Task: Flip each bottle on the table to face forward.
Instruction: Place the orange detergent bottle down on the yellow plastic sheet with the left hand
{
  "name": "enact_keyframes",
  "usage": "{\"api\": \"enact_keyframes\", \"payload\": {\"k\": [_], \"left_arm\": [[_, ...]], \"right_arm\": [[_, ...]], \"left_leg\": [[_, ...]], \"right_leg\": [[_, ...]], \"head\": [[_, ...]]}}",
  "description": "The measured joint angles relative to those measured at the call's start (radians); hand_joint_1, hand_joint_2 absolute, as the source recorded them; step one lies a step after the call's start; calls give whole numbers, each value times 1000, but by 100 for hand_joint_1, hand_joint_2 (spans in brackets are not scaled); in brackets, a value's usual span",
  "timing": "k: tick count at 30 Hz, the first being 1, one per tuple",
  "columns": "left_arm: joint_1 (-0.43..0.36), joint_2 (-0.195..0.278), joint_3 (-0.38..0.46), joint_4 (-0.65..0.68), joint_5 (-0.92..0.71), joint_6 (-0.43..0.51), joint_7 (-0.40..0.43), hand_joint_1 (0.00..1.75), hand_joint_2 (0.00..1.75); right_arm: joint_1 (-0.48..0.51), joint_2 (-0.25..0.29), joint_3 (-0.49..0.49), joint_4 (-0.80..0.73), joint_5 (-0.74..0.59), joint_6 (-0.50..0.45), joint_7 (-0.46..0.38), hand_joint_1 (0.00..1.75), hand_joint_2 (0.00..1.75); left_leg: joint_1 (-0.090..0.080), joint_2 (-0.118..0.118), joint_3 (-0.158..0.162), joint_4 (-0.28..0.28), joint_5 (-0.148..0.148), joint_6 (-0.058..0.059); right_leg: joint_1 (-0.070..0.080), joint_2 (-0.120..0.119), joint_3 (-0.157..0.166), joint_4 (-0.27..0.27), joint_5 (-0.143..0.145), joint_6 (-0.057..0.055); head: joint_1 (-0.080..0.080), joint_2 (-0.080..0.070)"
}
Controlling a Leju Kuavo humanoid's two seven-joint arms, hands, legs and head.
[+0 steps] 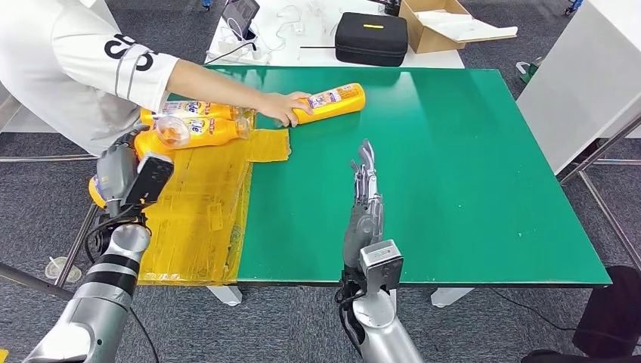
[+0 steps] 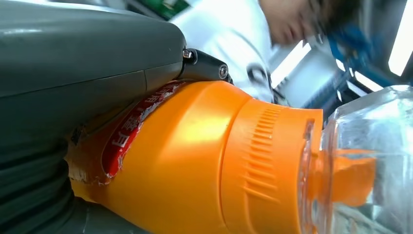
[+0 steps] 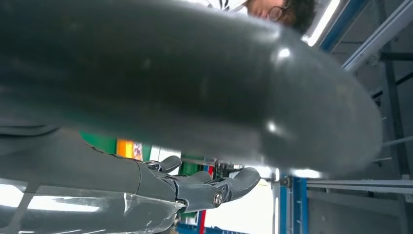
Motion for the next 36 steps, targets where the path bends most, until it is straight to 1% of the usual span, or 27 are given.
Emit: {"api": "enact_keyframes", "payload": {"k": [7,16,20,25,26,28,29,30,32,36], "left_arm": [[-14,45,-80,128,-121,-115,-12,175,175],[-13,99,-179,219,-223,-257,-16,175,175],[-15,118,-213,239,-236,-331,-23,175,175],[-20,136,-255,255,-252,-384,-29,175,175],[-21,139,-261,257,-254,-388,-30,150,175],[-24,144,-274,262,-258,-401,-32,68,175],[-26,146,-281,264,-259,-413,-32,24,175],[-27,147,-288,267,-258,-429,-32,5,175],[-31,151,-299,272,-249,-462,-32,0,175],[-37,158,-308,278,-210,-526,-38,0,175]], "right_arm": [[-2,0,3,2,-42,48,1,0,0],[-13,0,2,30,-77,104,15,0,0],[-16,1,1,51,-92,128,19,0,175],[-21,5,1,79,-100,145,22,0,175],[-22,6,1,84,-101,147,22,0,175],[-24,8,1,93,-103,151,23,0,175],[-25,9,1,98,-103,153,23,0,175],[-27,10,1,103,-104,156,24,0,175],[-30,13,1,113,-105,160,26,0,175],[-35,18,1,133,-105,168,29,0,175]], "left_leg": [[0,0,0,0,0,0],[0,0,0,0,0,0],[0,0,0,0,0,0],[0,0,2,0,0,0],[0,0,2,0,0,0],[0,0,2,-1,0,0],[0,0,3,-1,0,0],[0,0,3,-1,0,0],[1,0,3,-1,0,0],[1,0,4,-1,0,0]], "right_leg": [[0,0,0,0,0,0],[0,0,0,0,0,0],[0,0,0,0,0,0],[0,0,1,0,0,0],[0,0,1,0,0,0],[0,0,2,0,0,0],[0,0,2,0,0,0],[0,0,2,0,0,0],[1,0,2,0,0,0],[1,0,4,0,0,-1]], "head": [[0,0],[0,0],[0,0],[0,0],[0,0],[0,0],[0,0],[0,0],[0,0],[0,0]]}}
